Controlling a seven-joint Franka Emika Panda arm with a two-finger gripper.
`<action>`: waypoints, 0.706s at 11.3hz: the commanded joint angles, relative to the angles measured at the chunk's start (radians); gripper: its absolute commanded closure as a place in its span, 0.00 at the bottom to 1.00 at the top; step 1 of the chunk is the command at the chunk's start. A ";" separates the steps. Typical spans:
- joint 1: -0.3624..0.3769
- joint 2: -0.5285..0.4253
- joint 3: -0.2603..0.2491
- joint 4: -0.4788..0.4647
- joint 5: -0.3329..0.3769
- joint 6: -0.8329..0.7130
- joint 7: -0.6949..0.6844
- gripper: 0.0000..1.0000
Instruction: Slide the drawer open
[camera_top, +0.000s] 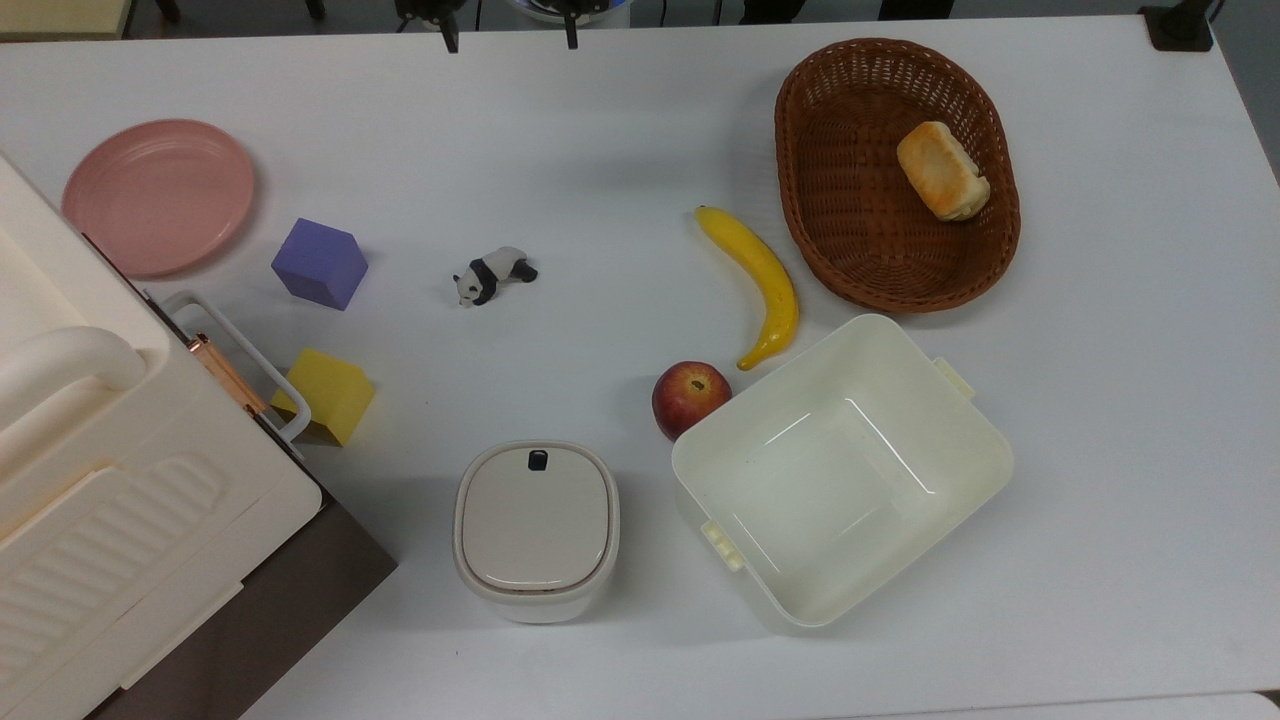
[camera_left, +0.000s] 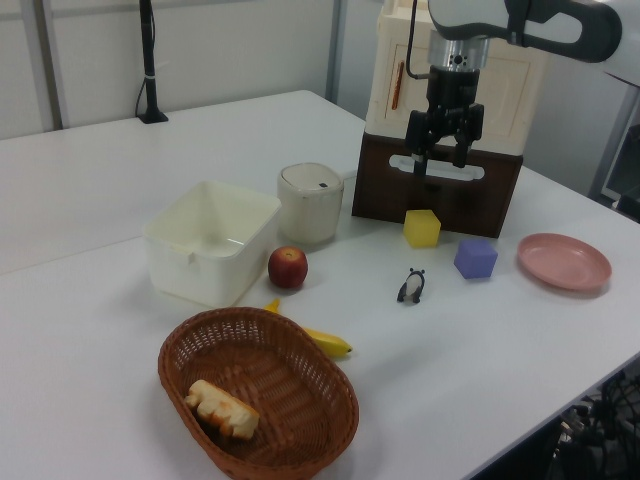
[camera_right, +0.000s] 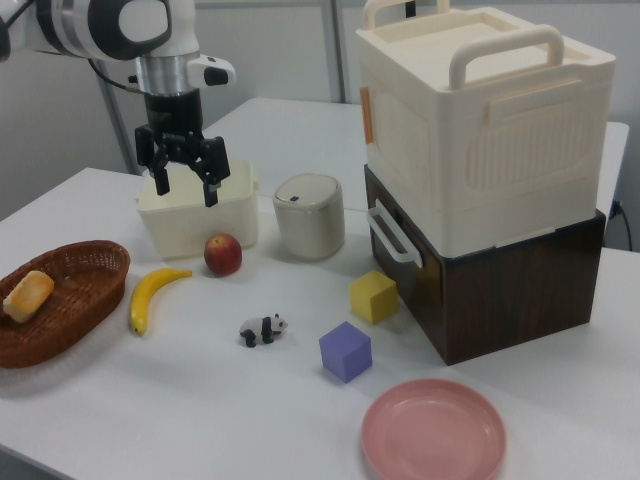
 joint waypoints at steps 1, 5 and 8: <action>0.002 0.019 -0.009 0.028 -0.014 0.057 0.009 0.00; -0.005 0.085 -0.010 0.031 -0.029 0.063 -0.028 0.00; -0.238 0.082 0.191 0.017 -0.057 0.232 -0.263 0.00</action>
